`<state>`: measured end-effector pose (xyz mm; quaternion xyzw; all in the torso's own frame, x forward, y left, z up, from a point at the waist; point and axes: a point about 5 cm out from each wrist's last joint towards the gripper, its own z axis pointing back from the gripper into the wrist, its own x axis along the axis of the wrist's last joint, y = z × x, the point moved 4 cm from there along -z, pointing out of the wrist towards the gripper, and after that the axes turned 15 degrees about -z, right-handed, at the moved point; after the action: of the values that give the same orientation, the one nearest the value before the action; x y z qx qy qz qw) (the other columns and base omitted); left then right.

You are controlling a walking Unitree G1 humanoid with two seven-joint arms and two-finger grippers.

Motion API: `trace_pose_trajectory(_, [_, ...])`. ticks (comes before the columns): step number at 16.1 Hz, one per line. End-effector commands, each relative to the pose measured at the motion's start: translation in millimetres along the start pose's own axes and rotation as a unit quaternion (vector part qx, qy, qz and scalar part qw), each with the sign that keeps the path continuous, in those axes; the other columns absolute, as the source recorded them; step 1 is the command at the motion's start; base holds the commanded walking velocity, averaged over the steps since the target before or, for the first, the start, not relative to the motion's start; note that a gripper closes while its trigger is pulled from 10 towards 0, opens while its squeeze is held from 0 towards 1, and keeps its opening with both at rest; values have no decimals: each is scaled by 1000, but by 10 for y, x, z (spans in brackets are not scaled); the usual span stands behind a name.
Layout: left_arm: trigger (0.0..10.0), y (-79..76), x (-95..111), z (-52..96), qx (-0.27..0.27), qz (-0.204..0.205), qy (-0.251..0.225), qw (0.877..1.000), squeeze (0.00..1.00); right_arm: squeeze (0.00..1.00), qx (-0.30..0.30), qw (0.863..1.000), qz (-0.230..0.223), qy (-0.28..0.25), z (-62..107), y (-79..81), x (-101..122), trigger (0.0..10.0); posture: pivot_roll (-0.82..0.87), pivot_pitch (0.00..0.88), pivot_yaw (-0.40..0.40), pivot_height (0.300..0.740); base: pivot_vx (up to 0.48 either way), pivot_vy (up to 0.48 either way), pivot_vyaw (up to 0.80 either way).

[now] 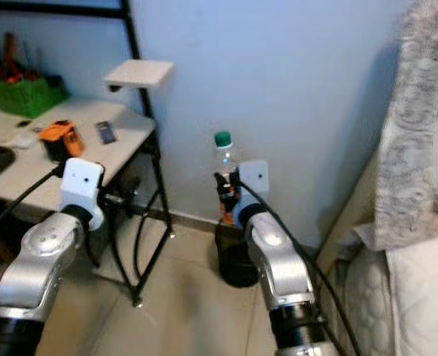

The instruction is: Clean up the room

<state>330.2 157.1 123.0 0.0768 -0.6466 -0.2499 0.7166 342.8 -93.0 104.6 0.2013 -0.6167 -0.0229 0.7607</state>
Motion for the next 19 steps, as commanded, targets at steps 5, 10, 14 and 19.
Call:
trace_pose_trajectory(5, [10000,62,45,-6,6,-6,-4,1000,0,0,-3,1000,-2,-6,-33,-6,74,10000,74,0,42,740,340,0,-160])
trace_pose_trajectory(10, [10000,56,49,-17,6,-5,-4,1000,0,0,1,1000,-1,4,-44,0,60,10000,75,0,40,740,340,0,-245])
trace_pose_trajectory(14, [10000,52,41,7,6,-8,-4,1000,0,0,-1,1000,18,-4,-10,-39,99,10000,80,0,33,740,340,0,0])
trace_pose_trajectory(19, [10000,46,-88,211,8,-15,13,1000,0,0,-8,1000,22,-4,194,-141,118,10000,86,0,27,740,336,0,0])
